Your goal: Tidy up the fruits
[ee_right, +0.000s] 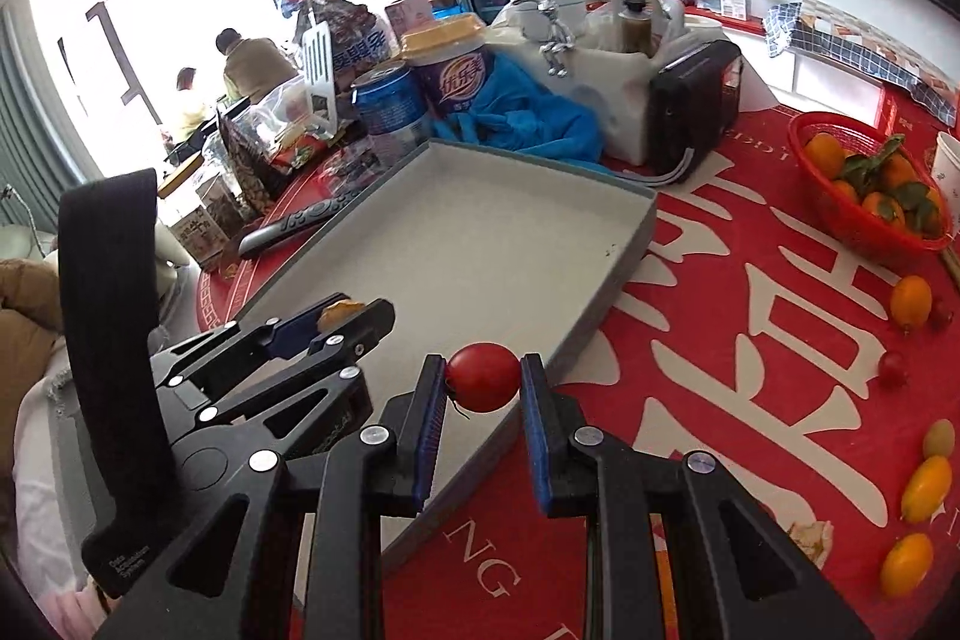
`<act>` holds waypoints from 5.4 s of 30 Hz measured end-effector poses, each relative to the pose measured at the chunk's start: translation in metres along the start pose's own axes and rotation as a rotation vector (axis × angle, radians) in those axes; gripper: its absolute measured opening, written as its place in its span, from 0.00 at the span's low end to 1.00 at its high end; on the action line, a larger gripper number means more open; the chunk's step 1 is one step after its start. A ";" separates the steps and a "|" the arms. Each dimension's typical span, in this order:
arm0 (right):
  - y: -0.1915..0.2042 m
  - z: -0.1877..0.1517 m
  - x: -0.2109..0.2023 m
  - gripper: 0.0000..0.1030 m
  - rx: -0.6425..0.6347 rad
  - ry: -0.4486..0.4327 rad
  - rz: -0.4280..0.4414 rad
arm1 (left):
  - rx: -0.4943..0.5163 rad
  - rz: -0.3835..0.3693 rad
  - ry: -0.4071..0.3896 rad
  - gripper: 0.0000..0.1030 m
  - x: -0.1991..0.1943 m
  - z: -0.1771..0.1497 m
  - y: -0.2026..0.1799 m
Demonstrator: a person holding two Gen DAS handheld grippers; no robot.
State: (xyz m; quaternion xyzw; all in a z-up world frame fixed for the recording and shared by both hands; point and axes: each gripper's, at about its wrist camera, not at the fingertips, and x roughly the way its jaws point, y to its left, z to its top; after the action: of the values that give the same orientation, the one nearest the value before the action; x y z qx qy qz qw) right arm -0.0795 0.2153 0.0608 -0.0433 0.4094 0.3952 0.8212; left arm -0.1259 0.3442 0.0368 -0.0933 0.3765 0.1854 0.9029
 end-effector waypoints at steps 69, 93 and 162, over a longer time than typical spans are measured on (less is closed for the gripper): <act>-0.173 -0.118 -0.102 1.00 0.407 0.044 -0.487 | 0.426 -0.359 0.135 0.83 -0.032 -0.085 -0.153; -0.176 -0.101 -0.074 1.00 0.288 0.107 -0.540 | 0.382 -0.289 0.183 1.00 -0.005 -0.064 -0.173; -0.176 -0.099 -0.072 1.00 0.266 0.072 -0.535 | 0.384 -0.297 0.165 1.00 -0.007 -0.067 -0.172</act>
State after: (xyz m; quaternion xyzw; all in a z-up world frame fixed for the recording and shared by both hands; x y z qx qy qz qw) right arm -0.0471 0.0116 0.0013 -0.0558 0.4604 0.1061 0.8796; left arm -0.1039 0.1650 0.0000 0.0108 0.4592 -0.0323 0.8877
